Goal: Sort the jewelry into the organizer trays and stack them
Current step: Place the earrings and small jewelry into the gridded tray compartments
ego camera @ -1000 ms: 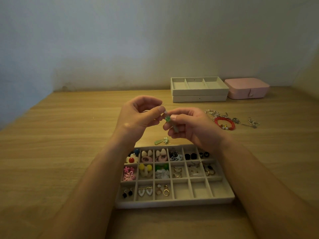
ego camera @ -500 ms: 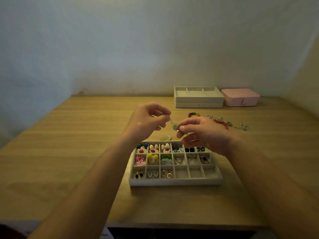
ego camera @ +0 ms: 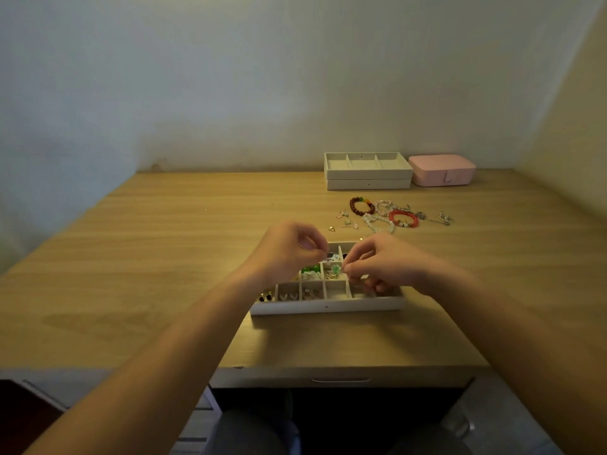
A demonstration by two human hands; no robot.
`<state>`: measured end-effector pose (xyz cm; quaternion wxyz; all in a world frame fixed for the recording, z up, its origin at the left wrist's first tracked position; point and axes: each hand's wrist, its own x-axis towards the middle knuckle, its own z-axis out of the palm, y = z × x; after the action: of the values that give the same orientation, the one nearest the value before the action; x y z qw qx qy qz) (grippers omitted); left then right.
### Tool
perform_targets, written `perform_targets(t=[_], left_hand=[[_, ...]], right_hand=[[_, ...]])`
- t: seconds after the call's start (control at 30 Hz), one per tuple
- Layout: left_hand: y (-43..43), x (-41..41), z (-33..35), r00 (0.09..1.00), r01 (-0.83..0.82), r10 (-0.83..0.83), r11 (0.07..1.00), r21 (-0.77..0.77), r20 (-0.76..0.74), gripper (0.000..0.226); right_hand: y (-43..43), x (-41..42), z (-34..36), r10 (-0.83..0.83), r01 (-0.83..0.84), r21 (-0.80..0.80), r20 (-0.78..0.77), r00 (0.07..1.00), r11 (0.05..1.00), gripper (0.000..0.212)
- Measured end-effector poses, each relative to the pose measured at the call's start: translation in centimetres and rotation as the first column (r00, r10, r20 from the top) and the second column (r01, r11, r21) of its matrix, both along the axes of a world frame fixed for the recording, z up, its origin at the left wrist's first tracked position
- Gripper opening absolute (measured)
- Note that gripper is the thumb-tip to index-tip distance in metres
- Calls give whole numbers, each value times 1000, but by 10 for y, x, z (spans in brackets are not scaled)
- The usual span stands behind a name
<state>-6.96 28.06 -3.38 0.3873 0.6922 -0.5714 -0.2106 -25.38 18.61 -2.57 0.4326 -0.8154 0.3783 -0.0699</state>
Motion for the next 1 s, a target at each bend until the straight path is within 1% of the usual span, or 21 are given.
perform_targets(t=[0.2, 0.37, 0.47, 0.57, 0.73, 0.87, 0.93, 1.0], left_hand=[[-3, -3, -3, 993, 40, -45, 998, 51, 108, 19], [-3, -8, -6, 978, 57, -78, 992, 111, 195, 16], [-3, -10, -5, 959, 69, -104, 988, 141, 262, 8], [-3, -11, -3, 939, 80, -131, 983, 166, 319, 7], [-3, -13, 0, 924, 75, -137, 980, 182, 357, 6], [-3, -14, 1, 912, 74, -145, 978, 195, 383, 6], [-4, -15, 2, 910, 75, -151, 976, 204, 386, 6], [-4, -16, 3, 908, 78, -159, 973, 216, 388, 7]], right_hand=[[2, 4, -4, 105, -126, -220, -105, 989, 967, 7], [4, 4, -10, 161, -202, -287, -159, 974, 936, 10], [5, 5, -12, 171, -216, -304, -167, 971, 928, 11], [6, 7, -15, 177, -233, -317, -196, 965, 920, 14], [6, 6, -16, 193, -274, -352, -246, 950, 895, 17], [8, 5, -12, 241, -343, -338, -308, 920, 877, 21], [8, 4, -11, 248, -346, -337, -300, 921, 876, 23], [7, 2, -11, 241, -321, -339, -255, 936, 885, 17]])
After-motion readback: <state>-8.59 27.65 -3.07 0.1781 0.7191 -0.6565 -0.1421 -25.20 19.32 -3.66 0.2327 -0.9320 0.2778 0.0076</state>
